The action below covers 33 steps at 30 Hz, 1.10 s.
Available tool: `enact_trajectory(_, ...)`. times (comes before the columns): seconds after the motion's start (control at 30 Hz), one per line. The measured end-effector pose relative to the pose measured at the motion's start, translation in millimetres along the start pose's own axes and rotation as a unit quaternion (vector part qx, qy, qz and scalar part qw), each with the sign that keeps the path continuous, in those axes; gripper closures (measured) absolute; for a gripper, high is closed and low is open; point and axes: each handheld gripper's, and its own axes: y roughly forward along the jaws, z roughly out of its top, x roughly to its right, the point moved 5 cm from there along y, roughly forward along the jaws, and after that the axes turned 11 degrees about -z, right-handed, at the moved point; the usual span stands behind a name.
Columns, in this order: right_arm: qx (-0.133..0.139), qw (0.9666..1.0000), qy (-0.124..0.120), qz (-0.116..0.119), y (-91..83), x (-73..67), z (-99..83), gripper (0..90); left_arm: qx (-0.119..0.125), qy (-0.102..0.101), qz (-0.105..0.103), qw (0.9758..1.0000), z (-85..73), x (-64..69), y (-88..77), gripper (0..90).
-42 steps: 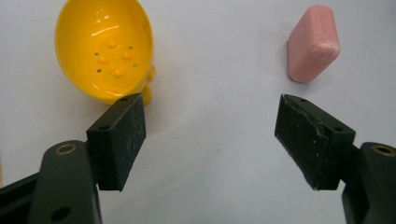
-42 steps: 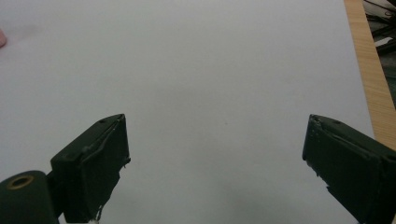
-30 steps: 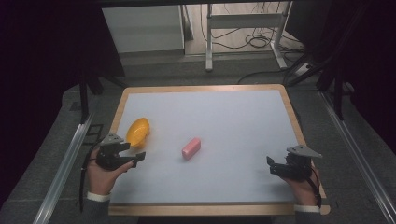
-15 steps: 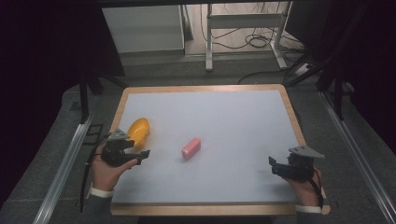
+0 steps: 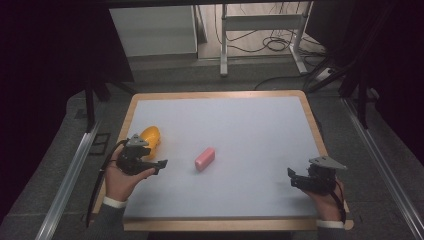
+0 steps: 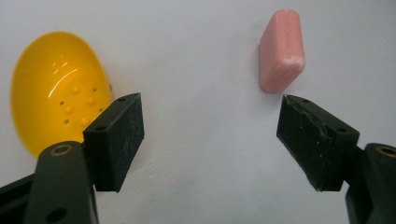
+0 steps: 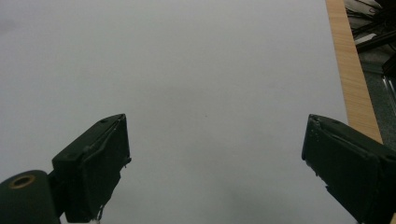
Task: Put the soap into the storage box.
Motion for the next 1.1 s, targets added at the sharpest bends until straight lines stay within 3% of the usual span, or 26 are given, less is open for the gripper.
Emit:
enact_trajectory(0.27,0.0,1.0,0.001,0.0,-0.4,0.6,-0.1,7.6,-0.013,0.014,0.001,0.9998,11.1,10.5,8.6,23.2)
enact_trajectory(0.77,-0.003,1.0,-0.002,-0.004,1.1,-0.1,-1.5,7.6,-0.034,0.025,-0.004,0.9991,24.1,15.5,23.2,23.1)
enact_trajectory(1.1,0.003,1.0,-0.001,-0.006,-1.1,0.3,0.2,7.6,-0.042,0.041,-0.012,0.9982,36.2,28.0,35.6,23.2)
